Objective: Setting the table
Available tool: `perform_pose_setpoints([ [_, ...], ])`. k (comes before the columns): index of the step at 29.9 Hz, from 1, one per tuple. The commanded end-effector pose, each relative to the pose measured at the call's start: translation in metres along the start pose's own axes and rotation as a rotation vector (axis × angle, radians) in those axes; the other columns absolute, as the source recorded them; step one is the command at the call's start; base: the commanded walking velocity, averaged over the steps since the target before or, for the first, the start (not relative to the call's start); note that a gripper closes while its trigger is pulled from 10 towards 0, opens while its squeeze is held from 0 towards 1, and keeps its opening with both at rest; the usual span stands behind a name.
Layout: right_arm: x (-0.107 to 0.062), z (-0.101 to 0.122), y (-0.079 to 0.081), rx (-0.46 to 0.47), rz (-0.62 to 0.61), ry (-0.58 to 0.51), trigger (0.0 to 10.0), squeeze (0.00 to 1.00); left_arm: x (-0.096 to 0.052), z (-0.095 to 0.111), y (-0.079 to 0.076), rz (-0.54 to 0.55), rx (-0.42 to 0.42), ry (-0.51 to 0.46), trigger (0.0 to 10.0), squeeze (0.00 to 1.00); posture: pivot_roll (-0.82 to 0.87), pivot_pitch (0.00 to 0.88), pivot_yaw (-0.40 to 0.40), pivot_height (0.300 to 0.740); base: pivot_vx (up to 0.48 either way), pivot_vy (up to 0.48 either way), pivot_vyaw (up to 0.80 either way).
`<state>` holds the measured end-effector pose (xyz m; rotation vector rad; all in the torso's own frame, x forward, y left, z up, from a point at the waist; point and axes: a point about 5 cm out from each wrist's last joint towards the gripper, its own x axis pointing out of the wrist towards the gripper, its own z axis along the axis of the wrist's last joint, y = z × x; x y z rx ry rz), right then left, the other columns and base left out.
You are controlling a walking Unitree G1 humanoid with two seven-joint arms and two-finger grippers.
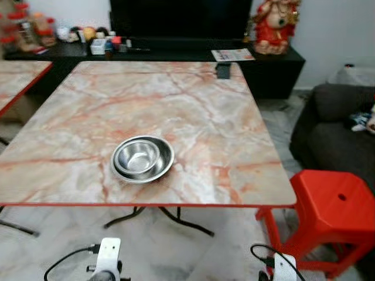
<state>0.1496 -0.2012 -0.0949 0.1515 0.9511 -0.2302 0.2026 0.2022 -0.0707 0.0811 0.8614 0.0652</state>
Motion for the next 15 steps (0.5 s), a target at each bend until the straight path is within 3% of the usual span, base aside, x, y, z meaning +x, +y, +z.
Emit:
perform_pose_setpoints([
  [1,0.001,0.005,0.001,0.0,0.003,-0.023,10.0,0.0,-0.001,-0.006,0.002,0.01,0.004,0.017,10.0,0.0,0.06,0.0,-0.047,0.74,0.0,0.0,0.0],
  [8,0.002,0.011,0.002,0.016,-0.004,-0.035,10.0,0.0,-0.002,-0.008,0.001,0.008,0.006,0.024,10.0,0.0,0.02,0.0,-0.013,0.74,0.0,0.0,0.0],
  [11,0.004,0.019,0.004,0.024,-0.005,-0.049,10.0,0.0,-0.001,-0.007,0.0,0.0,0.021,0.028,10.0,0.0,-0.01,0.0,0.01,0.74,0.0,0.262,0.0],
  [15,0.005,0.022,0.005,0.028,0.001,-0.058,10.0,0.0,0.0,-0.003,0.0,-0.006,0.044,0.024,10.0,0.0,-0.02,0.0,0.022,0.74,0.0,0.39,-0.75],
])
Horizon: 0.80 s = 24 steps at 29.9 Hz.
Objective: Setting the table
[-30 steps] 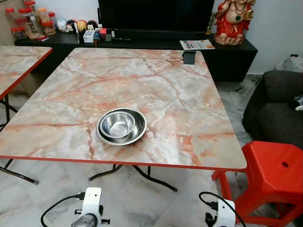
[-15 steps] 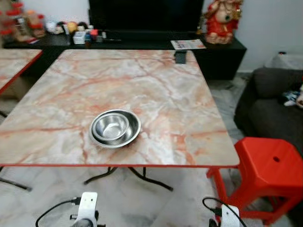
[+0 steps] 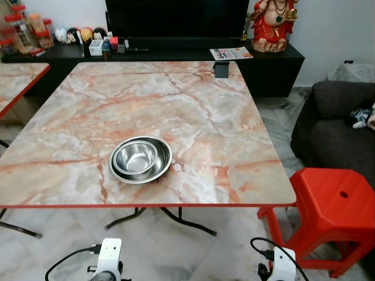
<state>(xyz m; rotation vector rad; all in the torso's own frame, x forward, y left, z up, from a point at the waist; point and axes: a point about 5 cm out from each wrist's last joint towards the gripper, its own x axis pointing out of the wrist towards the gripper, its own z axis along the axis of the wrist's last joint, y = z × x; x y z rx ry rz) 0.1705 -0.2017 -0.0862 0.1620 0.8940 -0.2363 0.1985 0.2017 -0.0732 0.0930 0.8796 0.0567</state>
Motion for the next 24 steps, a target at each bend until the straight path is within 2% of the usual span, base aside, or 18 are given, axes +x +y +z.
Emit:
perform_pose_setpoints([
  [1,0.0,0.0003,-0.0003,0.015,-0.005,-0.005,10.0,0.0,0.0007,0.0021,0.0008,-0.002,0.03,0.006,10.0,0.0,-0.02,0.0,0.025,0.74,0.0,0.48,-0.79],
  [10,-0.0007,-0.0023,-0.0015,0.006,-0.01,0.002,10.0,0.0,0.0022,0.01,0.0016,0.004,0.031,-0.013,10.0,0.0,-0.02,0.0,0.013,0.74,0.0,0.48,0.0],
  [18,0.0,-0.0003,0.0004,0.003,-0.005,-0.001,10.0,0.0,0.002,0.0079,-0.0014,0.001,0.023,-0.009,10.0,0.0,-0.01,0.0,0.005,0.74,0.0,0.433,0.0],
  [24,0.0011,0.0033,0.0042,0.006,0.004,-0.009,10.0,0.0,0.0013,0.0053,0.0025,0.014,0.013,-0.004,10.0,0.0,0.0,0.0,0.008,0.74,0.0,0.433,0.0],
])
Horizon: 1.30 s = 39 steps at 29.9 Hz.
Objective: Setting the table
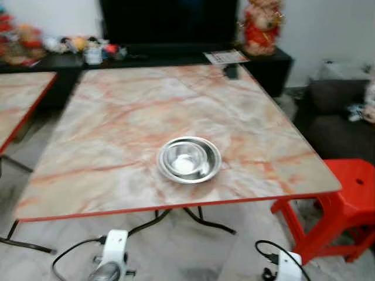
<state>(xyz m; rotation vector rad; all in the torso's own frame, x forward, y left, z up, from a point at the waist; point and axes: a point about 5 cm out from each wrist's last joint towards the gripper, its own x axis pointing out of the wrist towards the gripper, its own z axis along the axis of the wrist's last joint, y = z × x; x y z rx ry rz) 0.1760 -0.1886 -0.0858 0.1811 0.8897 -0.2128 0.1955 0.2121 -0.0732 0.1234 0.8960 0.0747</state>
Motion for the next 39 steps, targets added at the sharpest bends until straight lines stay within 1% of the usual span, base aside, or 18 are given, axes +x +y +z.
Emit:
perform_pose_setpoints([
  [1,-0.0003,0.0025,-0.0093,-0.002,-0.022,-0.009,10.0,0.0,0.0019,0.0085,-0.0076,-0.012,-0.007,-0.021,10.0,0.0,0.0,0.0,0.008,0.74,0.0,0.424,0.0],
  [4,0.0,0.0035,-0.0081,0.003,-0.02,-0.013,10.0,0.0,0.002,0.0092,-0.0072,-0.01,-0.009,-0.024,10.0,0.0,0.01,0.0,0.009,0.74,0.0,0.424,0.0],
  [5,0.0004,0.0046,-0.0061,-0.016,-0.01,-0.016,10.0,0.0,0.0021,0.01,-0.0067,-0.008,-0.012,-0.026,10.0,0.0,0.01,0.0,0.009,0.74,0.0,0.424,0.0],
  [7,0.0005,0.0054,-0.0051,-0.027,-0.008,-0.022,10.0,0.0,0.0022,0.0106,-0.0063,-0.007,-0.013,-0.027,10.0,0.0,0.01,0.0,0.01,0.74,0.0,0.426,0.0],
  [9,0.0004,0.0057,-0.0054,-0.04,-0.017,-0.026,10.0,0.0,0.0022,0.0108,-0.0058,-0.006,-0.014,-0.028,10.0,0.0,0.01,0.0,0.012,0.74,0.0,0.428,0.8],
  [12,0.0003,0.0041,-0.0041,-0.012,-0.012,-0.018,10.0,0.0,0.0022,0.0113,-0.005,-0.006,-0.012,-0.03,10.0,0.0,0.01,0.0,0.015,0.74,0.0,0.424,0.8],
  [14,0.0003,0.0032,-0.005,0.0,-0.017,-0.012,10.0,0.0,0.0024,0.0121,-0.0049,-0.005,-0.012,-0.031,10.0,0.0,0.01,0.0,0.014,0.74,0.0,0.424,0.0],
  [21,0.0004,0.0043,-0.005,-0.023,-0.016,-0.015,10.0,0.0,0.0029,0.0147,-0.0059,-0.005,-0.014,-0.035,10.0,0.0,0.01,0.0,0.018,0.74,0.0,0.433,0.0],
  [25,0.0006,0.0045,-0.0046,-0.023,-0.019,-0.014,10.0,0.0,0.0029,0.0149,-0.0053,-0.005,-0.012,-0.035,10.0,0.0,0.01,0.0,0.018,0.74,0.0,0.425,0.77],
  [26,0.0005,0.0038,-0.0045,-0.003,-0.023,-0.012,10.0,0.0,0.0029,0.0149,-0.005,-0.004,-0.012,-0.035,10.0,0.0,0.01,0.0,0.018,0.74,0.0,0.424,0.0],
  [39,0.0003,0.0033,-0.0051,-0.003,-0.026,-0.01,10.0,0.0,0.0031,0.0161,-0.0038,0.0,-0.013,-0.036,10.0,0.0,0.01,0.0,0.019,0.74,0.0,0.436,0.0],
])
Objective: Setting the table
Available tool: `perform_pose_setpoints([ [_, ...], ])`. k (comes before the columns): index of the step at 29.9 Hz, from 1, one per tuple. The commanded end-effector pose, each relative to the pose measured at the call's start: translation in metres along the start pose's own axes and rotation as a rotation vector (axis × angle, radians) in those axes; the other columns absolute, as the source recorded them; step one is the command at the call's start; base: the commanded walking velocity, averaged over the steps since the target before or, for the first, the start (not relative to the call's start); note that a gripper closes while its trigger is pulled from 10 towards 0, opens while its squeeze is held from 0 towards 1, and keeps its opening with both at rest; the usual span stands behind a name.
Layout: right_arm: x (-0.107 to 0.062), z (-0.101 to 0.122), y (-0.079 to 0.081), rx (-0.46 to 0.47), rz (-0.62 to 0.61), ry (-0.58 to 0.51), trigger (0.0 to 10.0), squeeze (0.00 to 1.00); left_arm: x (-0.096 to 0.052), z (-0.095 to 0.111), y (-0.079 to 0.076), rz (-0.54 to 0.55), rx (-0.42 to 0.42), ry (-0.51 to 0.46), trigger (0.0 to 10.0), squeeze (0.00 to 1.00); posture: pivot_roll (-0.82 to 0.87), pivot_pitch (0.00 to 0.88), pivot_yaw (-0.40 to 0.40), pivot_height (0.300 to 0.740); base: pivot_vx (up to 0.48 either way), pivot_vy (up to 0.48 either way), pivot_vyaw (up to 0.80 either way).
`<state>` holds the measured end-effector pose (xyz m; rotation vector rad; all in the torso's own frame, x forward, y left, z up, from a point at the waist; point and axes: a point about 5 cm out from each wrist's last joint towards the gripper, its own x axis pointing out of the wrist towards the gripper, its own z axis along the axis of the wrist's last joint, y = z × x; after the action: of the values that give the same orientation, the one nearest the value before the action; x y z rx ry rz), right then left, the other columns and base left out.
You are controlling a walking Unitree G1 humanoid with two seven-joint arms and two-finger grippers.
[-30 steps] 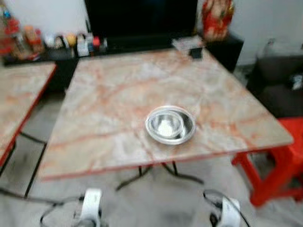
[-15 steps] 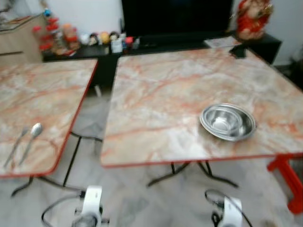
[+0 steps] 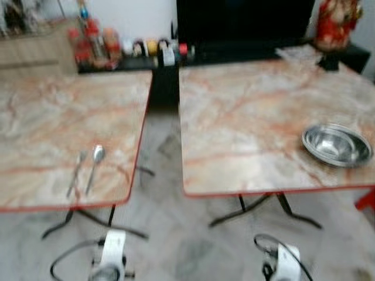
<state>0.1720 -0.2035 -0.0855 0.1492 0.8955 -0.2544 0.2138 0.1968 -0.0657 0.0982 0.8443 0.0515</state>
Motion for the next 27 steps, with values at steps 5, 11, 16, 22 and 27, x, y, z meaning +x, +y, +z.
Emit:
perform_pose_setpoints([
  [5,0.0006,0.0016,0.0113,0.017,0.027,-0.01,10.0,0.0,-0.0014,-0.0045,0.0115,0.027,0.009,0.019,10.0,0.0,0.01,0.0,0.025,0.74,0.0,0.48,0.0],
  [11,0.0011,0.0039,0.0132,0.018,0.035,-0.018,10.0,0.0,-0.0014,-0.0046,0.0119,0.026,0.016,0.02,10.0,0.0,0.01,0.0,0.027,0.74,0.0,0.48,0.0],
  [16,0.0012,0.0045,0.0125,0.017,0.033,-0.021,10.0,0.0,-0.0014,-0.0046,0.0118,0.025,0.019,0.02,10.0,0.0,0.01,0.0,0.027,0.74,0.0,0.48,0.0],
  [22,0.0008,0.0032,0.0103,0.008,0.03,-0.019,10.0,0.0,-0.0013,-0.0043,0.0106,0.021,0.026,0.019,10.0,0.0,0.01,0.0,0.027,0.74,0.0,0.48,0.0],
  [27,0.0007,0.0028,0.0114,0.006,0.033,-0.018,10.0,0.0,-0.0011,-0.0036,0.0106,0.02,0.028,0.018,10.0,0.0,0.01,0.0,0.027,0.74,0.0,0.48,0.0],
])
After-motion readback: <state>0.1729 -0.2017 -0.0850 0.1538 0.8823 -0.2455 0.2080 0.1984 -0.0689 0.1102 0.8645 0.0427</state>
